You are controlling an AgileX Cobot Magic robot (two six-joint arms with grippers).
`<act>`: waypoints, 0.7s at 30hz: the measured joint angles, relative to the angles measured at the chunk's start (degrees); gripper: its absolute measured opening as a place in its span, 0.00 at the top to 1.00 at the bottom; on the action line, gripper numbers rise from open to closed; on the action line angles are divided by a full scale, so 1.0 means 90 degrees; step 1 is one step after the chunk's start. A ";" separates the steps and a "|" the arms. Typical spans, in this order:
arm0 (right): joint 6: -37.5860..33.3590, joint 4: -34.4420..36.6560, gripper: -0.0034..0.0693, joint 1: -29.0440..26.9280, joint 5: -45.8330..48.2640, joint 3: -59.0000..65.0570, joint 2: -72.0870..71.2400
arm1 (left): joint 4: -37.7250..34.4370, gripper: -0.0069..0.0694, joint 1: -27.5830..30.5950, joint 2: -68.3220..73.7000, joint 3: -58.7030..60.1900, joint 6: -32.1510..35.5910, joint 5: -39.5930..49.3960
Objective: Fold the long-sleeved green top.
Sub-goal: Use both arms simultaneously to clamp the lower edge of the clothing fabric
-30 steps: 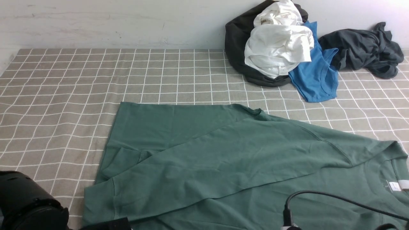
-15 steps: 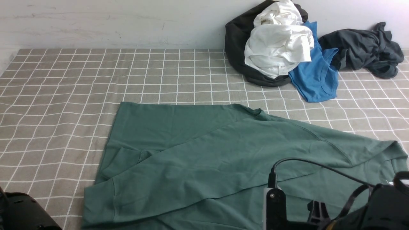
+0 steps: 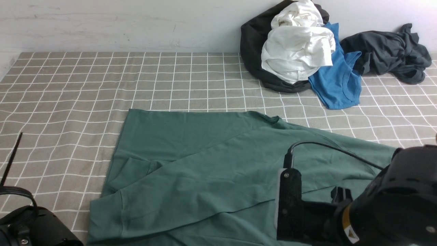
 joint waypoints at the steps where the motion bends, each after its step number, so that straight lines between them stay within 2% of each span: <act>1: 0.0017 0.0083 0.93 -0.0165 0.0005 -0.0048 0.0000 | -0.0023 0.26 0.0000 0.0076 0.0000 0.0061 -0.0049; 9: 0.0017 0.0359 0.93 -0.0657 0.0005 -0.0081 0.0000 | -0.0043 0.26 0.0000 0.0141 0.0000 0.0150 -0.0258; 12: 0.0017 0.0401 0.93 -0.0678 -0.0010 -0.0081 0.0000 | -0.0037 0.30 0.0000 0.0141 0.0000 0.0150 -0.0450; 15: 0.0017 0.0408 0.93 -0.0678 -0.0091 -0.0081 0.0000 | 0.0088 0.45 0.0000 0.0141 -0.0008 0.0070 -0.0636; 17: 0.0017 0.0408 0.93 -0.0678 -0.0092 -0.0081 0.0000 | 0.0258 0.61 0.0000 0.0141 -0.0085 -0.0128 -0.0597; 18: 0.0017 0.0408 0.93 -0.0678 -0.0092 -0.0081 0.0000 | 0.0295 0.62 0.0000 0.0141 -0.0096 -0.0156 -0.0596; 19: 0.0017 0.0408 0.93 -0.0678 -0.0092 -0.0081 0.0000 | 0.0428 0.74 0.0000 0.0141 -0.0195 -0.0359 -0.0495; 21: 0.0017 0.0408 0.93 -0.0678 -0.0092 -0.0086 0.0000 | 0.0725 0.86 0.0000 0.0141 -0.0423 -0.0694 -0.0291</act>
